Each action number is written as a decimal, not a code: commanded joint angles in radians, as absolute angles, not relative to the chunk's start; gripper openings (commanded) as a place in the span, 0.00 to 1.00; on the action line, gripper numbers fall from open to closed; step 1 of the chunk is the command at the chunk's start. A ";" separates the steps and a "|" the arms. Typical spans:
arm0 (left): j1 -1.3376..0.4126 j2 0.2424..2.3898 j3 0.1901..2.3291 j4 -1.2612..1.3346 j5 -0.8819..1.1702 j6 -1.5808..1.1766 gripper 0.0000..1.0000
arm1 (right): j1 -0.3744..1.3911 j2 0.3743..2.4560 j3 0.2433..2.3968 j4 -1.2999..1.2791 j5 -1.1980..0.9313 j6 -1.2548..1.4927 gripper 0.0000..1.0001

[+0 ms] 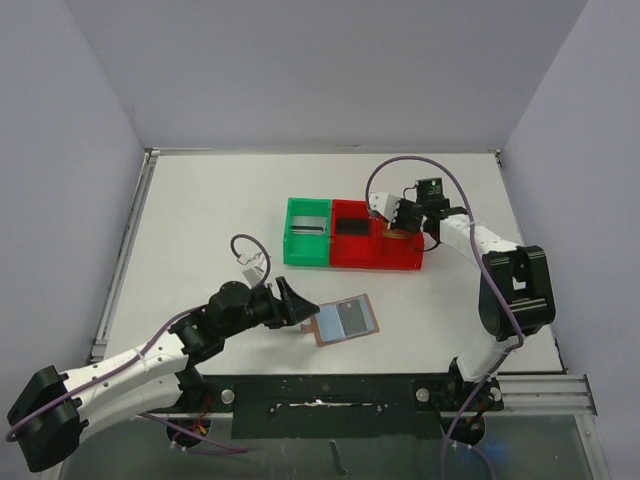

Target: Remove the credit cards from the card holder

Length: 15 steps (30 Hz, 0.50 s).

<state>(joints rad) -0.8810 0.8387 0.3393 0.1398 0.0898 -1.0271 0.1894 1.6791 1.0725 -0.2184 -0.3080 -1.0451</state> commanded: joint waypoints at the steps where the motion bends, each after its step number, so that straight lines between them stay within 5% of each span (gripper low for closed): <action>1: -0.869 0.816 0.378 0.148 0.078 -1.011 0.71 | 0.186 1.718 1.167 -0.208 -0.310 -1.116 0.00; 11: -0.859 0.818 0.365 0.164 0.086 -1.027 0.71 | 0.198 1.822 1.222 -0.294 -0.292 -1.183 0.02; 15: -0.857 0.818 0.364 0.168 0.086 -1.029 0.71 | 0.202 1.825 1.217 -0.296 -0.303 -1.179 0.11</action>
<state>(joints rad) -0.8639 0.8341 0.3393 0.1368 0.0860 -1.0321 0.1932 1.8378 1.1934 -0.2924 -0.2882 -1.1557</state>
